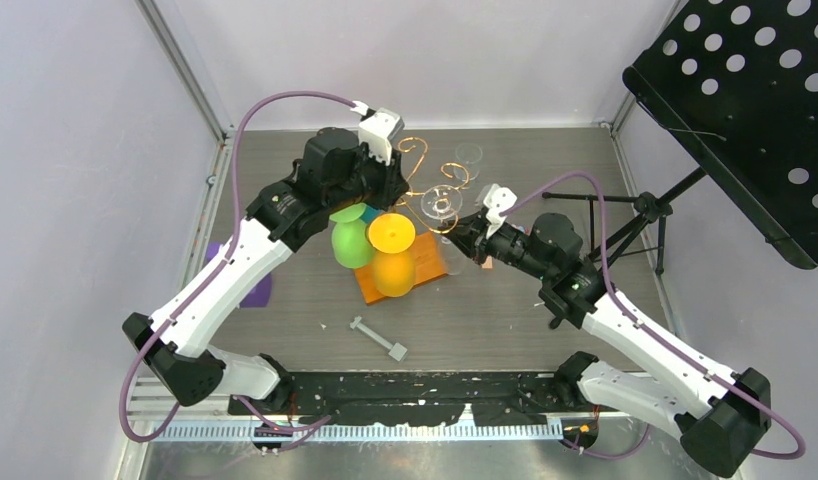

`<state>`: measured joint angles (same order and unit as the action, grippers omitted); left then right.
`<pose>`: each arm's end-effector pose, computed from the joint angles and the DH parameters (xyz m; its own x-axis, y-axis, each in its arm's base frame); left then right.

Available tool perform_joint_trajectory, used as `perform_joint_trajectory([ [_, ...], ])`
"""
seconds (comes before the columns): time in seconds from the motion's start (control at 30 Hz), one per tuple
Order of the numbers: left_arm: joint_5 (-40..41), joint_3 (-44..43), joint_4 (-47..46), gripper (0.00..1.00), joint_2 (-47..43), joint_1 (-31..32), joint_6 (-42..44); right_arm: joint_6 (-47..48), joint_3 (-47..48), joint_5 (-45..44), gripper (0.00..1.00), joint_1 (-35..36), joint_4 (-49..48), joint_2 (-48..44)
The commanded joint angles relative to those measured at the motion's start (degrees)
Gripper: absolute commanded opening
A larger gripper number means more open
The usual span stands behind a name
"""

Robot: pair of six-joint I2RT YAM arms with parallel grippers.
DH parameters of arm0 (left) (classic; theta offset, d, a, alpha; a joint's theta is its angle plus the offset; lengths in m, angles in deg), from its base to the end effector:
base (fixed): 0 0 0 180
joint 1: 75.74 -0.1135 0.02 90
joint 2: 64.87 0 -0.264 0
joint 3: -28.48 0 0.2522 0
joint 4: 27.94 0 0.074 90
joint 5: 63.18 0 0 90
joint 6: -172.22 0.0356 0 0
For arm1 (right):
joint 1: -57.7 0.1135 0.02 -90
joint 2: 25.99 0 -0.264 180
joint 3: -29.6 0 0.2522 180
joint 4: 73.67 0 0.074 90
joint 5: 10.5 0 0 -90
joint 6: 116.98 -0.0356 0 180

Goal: Place the wine glass upside down on the wine glass rack
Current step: Turn the wine glass upside down at the wine rack.

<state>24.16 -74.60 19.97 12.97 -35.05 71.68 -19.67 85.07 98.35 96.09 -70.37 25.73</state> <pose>0.2216 -0.1927 0.4369 -0.4124 0.1136 -0.9039 0.6187 0.7632 -0.1864 0.1620 0.1430 0.3381 0.1131 -0.0640 -0.9915 -0.8333 0.5373 -0.1298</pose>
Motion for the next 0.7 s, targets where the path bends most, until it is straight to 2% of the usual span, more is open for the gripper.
perform_joint_trajectory([
  [0.0,-1.53,-0.02,-2.25,0.23,-0.24,-0.17,-1.05,-0.95,4.23,-1.35,0.05,-0.12,-1.41,0.97],
  [0.17,-1.83,0.26,-2.75,0.25,-0.43,-0.12,-1.21,-1.55,1.22,-1.45,0.08,-0.12,-2.95,-0.03],
  [0.23,-1.96,0.36,-3.01,0.27,-0.51,-0.16,-1.39,-1.67,-0.09,-1.45,0.13,-0.17,-3.85,-0.78],
  [0.33,-1.88,0.6,-3.53,0.28,-0.65,-0.17,-1.77,-1.6,-1.49,-1.95,0.16,-0.11,-4.14,-1.77],
  [0.67,-1.34,1.61,-5.25,0.29,-2.14,-0.17,-2.48,-0.57,-0.63,-0.96,0.25,-0.09,-2.31,-0.99],
])
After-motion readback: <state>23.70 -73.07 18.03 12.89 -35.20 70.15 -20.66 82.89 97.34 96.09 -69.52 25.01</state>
